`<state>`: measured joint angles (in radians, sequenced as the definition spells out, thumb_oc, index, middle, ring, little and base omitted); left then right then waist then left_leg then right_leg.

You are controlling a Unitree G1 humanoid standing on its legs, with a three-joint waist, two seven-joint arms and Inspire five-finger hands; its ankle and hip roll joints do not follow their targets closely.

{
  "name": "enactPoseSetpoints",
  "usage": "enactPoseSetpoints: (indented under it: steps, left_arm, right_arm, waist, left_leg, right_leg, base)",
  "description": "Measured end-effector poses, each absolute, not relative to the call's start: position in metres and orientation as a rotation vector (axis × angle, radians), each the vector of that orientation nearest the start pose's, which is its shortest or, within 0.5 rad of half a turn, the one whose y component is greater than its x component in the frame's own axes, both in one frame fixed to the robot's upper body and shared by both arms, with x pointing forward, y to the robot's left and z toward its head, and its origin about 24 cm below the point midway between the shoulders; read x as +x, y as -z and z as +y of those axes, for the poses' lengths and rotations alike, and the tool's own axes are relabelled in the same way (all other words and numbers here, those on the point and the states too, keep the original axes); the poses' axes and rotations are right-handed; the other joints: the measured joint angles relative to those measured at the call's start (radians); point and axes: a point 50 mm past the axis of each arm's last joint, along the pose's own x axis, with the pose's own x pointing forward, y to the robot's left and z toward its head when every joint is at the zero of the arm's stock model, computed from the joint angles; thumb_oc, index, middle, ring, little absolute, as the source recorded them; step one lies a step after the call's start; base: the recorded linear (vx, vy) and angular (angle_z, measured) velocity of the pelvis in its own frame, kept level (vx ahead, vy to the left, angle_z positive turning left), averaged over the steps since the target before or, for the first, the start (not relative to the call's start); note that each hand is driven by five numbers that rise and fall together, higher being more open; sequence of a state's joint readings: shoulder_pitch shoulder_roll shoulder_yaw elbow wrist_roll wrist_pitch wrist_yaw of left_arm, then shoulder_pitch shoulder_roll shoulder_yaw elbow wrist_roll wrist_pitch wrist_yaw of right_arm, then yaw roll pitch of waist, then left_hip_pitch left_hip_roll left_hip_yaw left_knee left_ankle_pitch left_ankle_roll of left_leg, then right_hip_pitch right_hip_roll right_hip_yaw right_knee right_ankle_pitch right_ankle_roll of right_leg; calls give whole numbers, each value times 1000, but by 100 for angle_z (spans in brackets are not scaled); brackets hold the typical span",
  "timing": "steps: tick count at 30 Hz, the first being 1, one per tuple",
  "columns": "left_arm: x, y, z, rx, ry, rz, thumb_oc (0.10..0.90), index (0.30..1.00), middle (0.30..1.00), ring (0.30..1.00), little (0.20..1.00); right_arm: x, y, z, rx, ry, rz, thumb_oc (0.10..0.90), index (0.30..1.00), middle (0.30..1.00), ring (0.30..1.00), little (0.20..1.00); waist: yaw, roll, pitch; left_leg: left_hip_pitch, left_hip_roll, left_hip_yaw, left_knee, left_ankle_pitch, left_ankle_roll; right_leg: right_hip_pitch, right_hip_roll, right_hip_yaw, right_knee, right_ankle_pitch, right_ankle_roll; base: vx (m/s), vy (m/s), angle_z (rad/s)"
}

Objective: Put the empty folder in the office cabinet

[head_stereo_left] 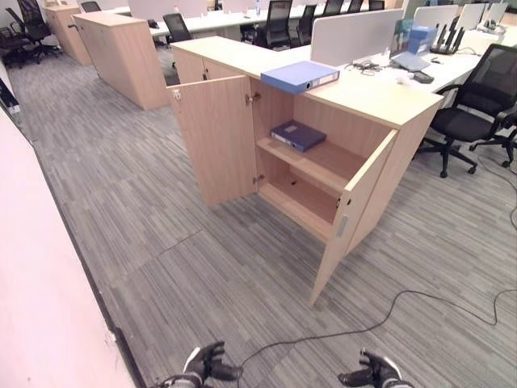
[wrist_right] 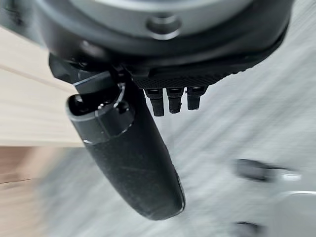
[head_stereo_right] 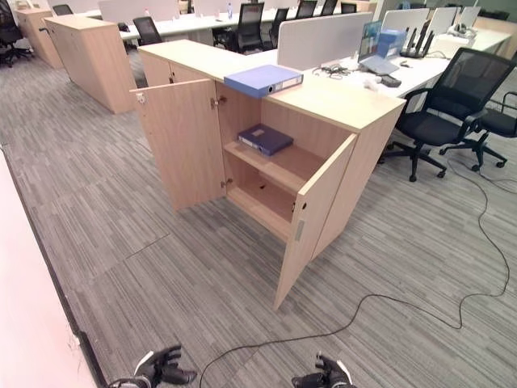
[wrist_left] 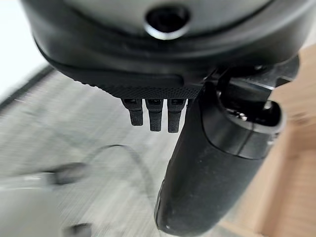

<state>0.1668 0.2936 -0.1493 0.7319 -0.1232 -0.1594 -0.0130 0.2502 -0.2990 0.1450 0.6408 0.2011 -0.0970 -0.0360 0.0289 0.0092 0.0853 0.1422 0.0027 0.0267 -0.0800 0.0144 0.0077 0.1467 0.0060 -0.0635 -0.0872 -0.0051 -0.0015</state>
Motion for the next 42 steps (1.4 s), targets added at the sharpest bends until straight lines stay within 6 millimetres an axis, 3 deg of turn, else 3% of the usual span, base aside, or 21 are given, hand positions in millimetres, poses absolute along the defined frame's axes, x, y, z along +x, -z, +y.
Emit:
enactPoseSetpoints:
  steps: [3,10,30,33,35,37,38,40,41,42]
  left_arm:
    - [146,112,236,150,-73,698,800,900,900,900,900]
    - [113,133,235,122,-45,878,800,900,900,900,900]
    - [113,133,236,83,-57,877,800,900,900,900,900]
    - [121,131,237,90,-60,856,800,900,900,900,900]
    - [137,127,237,94,-56,825,800,900,900,900,900]
    - [159,119,236,101,-53,775,800,900,900,900,900]
    - [163,118,236,102,-55,764,800,900,900,900,900]
    - [161,119,236,102,-62,770,800,900,900,900,900]
    - [159,120,237,101,-65,777,800,900,900,900,900]
    - [155,122,235,82,-73,786,800,900,900,900,900]
  right_arm:
    - [115,123,-236,-143,120,816,800,900,900,900,900]
    - [111,132,-239,-122,152,877,800,900,900,900,900]
    - [115,132,-234,-108,147,868,800,900,900,900,900]
    - [118,131,-234,-91,153,860,800,900,900,900,900]
    - [128,128,-235,-74,163,833,800,900,900,900,900]
    - [142,122,-236,-67,170,794,800,900,900,900,900]
    - [147,120,-238,-62,180,779,800,900,900,900,900]
    - [150,119,-239,-48,202,769,800,900,900,900,900]
    - [149,119,-240,-41,208,771,800,900,900,900,900]
    - [146,119,-243,-45,220,775,800,900,900,900,900]
  waist:
    - [4,-4,-1]
    - [4,-3,0]
    - [2,3,-1]
    - [4,-4,2]
    - [6,-21,47]
    - [6,-57,104]
    - [6,-66,120]
    - [4,-70,131]
    - [5,-74,134]
    - [2,-77,136]
  left_leg:
    - [1,0,0,0,0,0]
    - [1,-1,3,0,0,0]
    - [-6,0,-18,0,2,-3]
    - [-70,0,-22,45,7,-25]
    - [-173,-14,-19,208,15,-57]
    - [-310,-28,5,411,83,-160]
    - [-347,-26,16,465,110,-188]
    - [-409,24,70,547,95,-136]
    - [-406,61,97,528,88,-122]
    - [-420,134,82,430,93,-128]
  right_leg:
    - [1,0,0,0,0,2]
    - [-1,-1,4,-7,-3,8]
    - [3,0,-14,-7,-3,4]
    - [-35,-1,-18,6,-4,3]
    - [-66,-13,-36,38,-11,-26]
    - [-116,-45,-50,119,-30,-52]
    - [-128,-58,-53,134,-40,-63]
    - [-110,-49,-57,120,-39,-81]
    - [-101,-44,-65,106,-34,-90]
    - [-86,-34,-63,97,-36,-101]
  base:
    - [0,0,0]
    - [1,2,-1]
    - [2,-45,3]
    - [-116,-118,16]
    - [-134,-151,31]
    - [57,-72,28]
    - [149,-13,26]
    - [163,25,9]
    - [218,74,-3]
    - [281,97,-6]
